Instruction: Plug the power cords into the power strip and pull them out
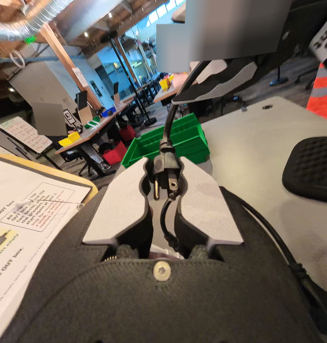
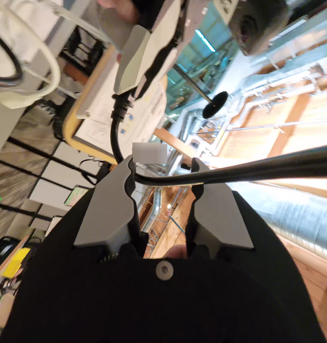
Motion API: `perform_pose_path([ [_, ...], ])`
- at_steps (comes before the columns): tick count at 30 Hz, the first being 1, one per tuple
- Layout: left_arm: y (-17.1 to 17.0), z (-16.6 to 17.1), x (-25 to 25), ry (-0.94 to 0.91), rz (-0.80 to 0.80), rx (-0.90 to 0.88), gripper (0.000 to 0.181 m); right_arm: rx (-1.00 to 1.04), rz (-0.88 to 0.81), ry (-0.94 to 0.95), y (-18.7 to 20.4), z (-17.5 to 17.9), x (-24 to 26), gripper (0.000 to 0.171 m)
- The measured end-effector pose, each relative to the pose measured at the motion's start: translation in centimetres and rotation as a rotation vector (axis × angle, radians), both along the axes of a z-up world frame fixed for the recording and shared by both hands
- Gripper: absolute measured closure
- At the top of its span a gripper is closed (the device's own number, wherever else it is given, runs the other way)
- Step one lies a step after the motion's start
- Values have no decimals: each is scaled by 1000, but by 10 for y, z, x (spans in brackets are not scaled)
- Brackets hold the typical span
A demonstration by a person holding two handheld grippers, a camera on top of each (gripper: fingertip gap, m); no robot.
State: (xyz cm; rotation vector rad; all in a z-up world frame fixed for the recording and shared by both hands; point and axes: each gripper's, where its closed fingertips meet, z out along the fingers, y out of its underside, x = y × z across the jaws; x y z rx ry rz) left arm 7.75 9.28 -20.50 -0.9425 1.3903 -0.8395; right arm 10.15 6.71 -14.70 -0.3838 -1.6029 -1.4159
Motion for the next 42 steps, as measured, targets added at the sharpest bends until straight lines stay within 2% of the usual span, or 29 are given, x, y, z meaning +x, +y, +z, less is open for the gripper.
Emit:
perform_pose_path([
  [3, -9, 23, -11, -108, -76, -65, 157, 57, 57, 58, -11, 16, -8, 113],
  [6, -14, 37, -23, -184, -151, -124, 157, 57, 147, -37, -26, 19, -19, 117],
  [7, -15, 42, -26, -212, -168, -138, 157, 38, 172, -13, -29, 26, -20, 116],
  [10, -21, 54, -30, -262, -203, -169, 157, -103, 187, 235, -30, 52, -17, 91],
  [11, -20, 58, -32, -280, -205, -183, 157, -177, 175, 346, -26, 55, -14, 67],
  [13, -18, 62, -34, -301, -202, -200, 157, -250, 218, 525, -28, 64, -15, 60],
  [14, -19, 65, -36, -319, -213, -213, 157, -247, 246, 561, -32, 66, -19, 59],
  [16, -21, 67, -34, -333, -224, -229, 157, -164, 307, 452, -43, 57, -37, 45],
  [18, -20, 63, -31, -308, -201, -202, 157, -184, 316, 365, -45, 33, -46, 31],
  [20, -15, 65, -36, -328, -177, -194, 157, -298, 222, 524, -32, 28, -31, 27],
  [22, -10, 71, -45, -352, -147, -166, 157, -324, 41, 627, -10, 25, 4, 30],
  [23, -8, 74, -49, -352, -125, -141, 157, -346, -50, 592, -1, 14, 20, 39],
  [24, -8, 75, -52, -339, -103, -109, 157, -398, -149, 532, 7, -4, 39, 57],
  [26, -9, 76, -56, -305, -58, -35, 158, -442, -257, 488, 16, -21, 68, 64],
  [27, -9, 77, -56, -288, -29, -1, 157, -514, -305, 449, 16, -33, 79, 91],
  [28, -10, 77, -55, -271, -3, 38, 157, -612, -335, 419, 14, -43, 88, 110],
  [29, -14, 79, -55, -267, -2, 60, 158, -665, -323, 458, 13, -40, 91, 109],
  [30, -18, 81, -54, -263, -1, 79, 158, -740, -313, 534, 13, -34, 92, 119],
  [32, -25, 83, -51, -234, 16, 141, 158, -1009, -263, 694, 4, -28, 79, 124],
  [33, -30, 84, -48, -218, 18, 168, 158, -1128, -182, 777, -3, -19, 64, 130],
  [34, -33, 83, -45, -196, 32, 203, 157, -1273, -99, 830, -13, -12, 47, 134],
  [36, -43, 82, -40, -157, 31, 256, 158, -1496, 4, 928, -23, -2, 19, 124],
  [38, -55, 82, -35, -119, 30, 319, 157, -1697, 117, 976, -29, 4, -5, 122],
  [41, -78, 84, -29, -69, 19, 422, 157, -1953, 187, 988, -27, 3, -25, 98],
  [42, -85, 85, -27, -55, 15, 455, 157, -2052, 250, 990, -30, 8, -31, 100],
])
